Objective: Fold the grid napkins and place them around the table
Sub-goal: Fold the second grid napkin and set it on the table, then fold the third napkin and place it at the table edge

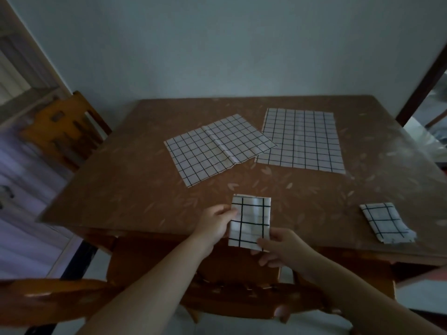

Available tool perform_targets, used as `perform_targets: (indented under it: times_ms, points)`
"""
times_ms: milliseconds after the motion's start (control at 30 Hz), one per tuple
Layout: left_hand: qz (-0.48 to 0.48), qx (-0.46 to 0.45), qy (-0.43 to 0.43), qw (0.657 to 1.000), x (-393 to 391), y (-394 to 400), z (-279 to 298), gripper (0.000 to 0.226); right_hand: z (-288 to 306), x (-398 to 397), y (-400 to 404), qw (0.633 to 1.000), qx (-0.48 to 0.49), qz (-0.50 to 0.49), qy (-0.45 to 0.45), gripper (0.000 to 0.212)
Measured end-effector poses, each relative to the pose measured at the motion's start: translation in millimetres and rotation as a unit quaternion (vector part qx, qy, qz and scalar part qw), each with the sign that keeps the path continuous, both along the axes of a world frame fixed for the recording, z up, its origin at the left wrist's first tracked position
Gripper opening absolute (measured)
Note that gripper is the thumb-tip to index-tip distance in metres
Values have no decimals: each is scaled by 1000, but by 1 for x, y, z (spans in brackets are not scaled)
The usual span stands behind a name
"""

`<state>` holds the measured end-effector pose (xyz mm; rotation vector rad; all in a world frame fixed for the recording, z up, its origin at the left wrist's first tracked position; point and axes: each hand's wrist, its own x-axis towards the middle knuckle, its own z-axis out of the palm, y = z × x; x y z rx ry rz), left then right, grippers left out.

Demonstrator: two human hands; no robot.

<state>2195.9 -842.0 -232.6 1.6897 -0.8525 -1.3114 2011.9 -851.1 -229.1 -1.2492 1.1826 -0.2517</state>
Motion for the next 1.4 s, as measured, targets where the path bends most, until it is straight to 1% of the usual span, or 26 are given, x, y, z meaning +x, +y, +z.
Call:
perform_targets:
  times_ms: [67, 100, 200, 267, 333, 400, 467, 500, 567, 700, 767, 833, 933, 1033, 1167, 1233, 1300, 1400]
  points:
    - [2, -4, -26, 1000, 10, -4, -7, 16, -2, 11, -5, 1000, 8, -14, -4, 7]
    - [-14, 2, -33, 999, 16, -7, -11, 22, -2, 17, -9, 1000, 7, -24, -2, 7]
    - [-127, 64, 9, 990, 37, -16, -20, 36, -8, 32, -23, 997, 1, -77, 16, 9]
    - [-176, 84, 28, 980, 50, -23, -29, 49, -15, 41, -33, 994, 11, -111, 23, 8]
    - [-187, 78, 20, 979, 62, -31, -41, 58, -25, 52, -41, 990, 37, -131, 35, 3]
    - [-181, 72, 18, 981, 73, -40, -54, 59, -36, 65, -46, 982, 53, -177, 42, 7]
    - [-178, 72, 25, 981, 82, -46, -64, 58, -47, 73, -53, 976, 30, -208, 66, 14]
    - [-181, 74, 24, 980, 84, -47, -69, 56, -52, 76, -56, 974, 7, -208, 90, 18]
    - [-196, 82, -6, 977, 85, -50, -80, 52, -61, 79, -61, 971, -39, -190, 143, 22]
    - [-199, 107, -97, 969, 82, -55, -108, 48, -81, 83, -68, 960, -89, -177, 198, 13]
    - [-188, 109, -119, 969, 79, -57, -110, 39, -91, 83, -72, 954, -98, -180, 218, 11]
    - [-179, 91, -144, 969, 79, -58, -116, 31, -102, 83, -73, 950, -97, -179, 239, 14]
    - [-180, 77, -170, 966, 77, -59, -123, 32, -115, 82, -73, 945, -82, -182, 258, 15]
    - [-182, 72, -179, 964, 75, -59, -126, 33, -122, 82, -76, 941, -92, -172, 275, 13]
    - [-187, 62, -226, 954, 90, -68, -116, 30, -111, 81, -86, 932, -105, -145, 316, 19]
    - [-186, 47, -255, 948, 109, -82, -101, 27, -97, 81, -99, 922, -142, -134, 335, 18]
    - [-179, 17, -294, 939, 134, -101, -82, 26, -80, 85, -118, 919, -179, -113, 334, 10]
    - [-174, -18, -357, 918, 175, -134, -54, 32, -58, 96, -154, 905, -252, -60, 337, 13]
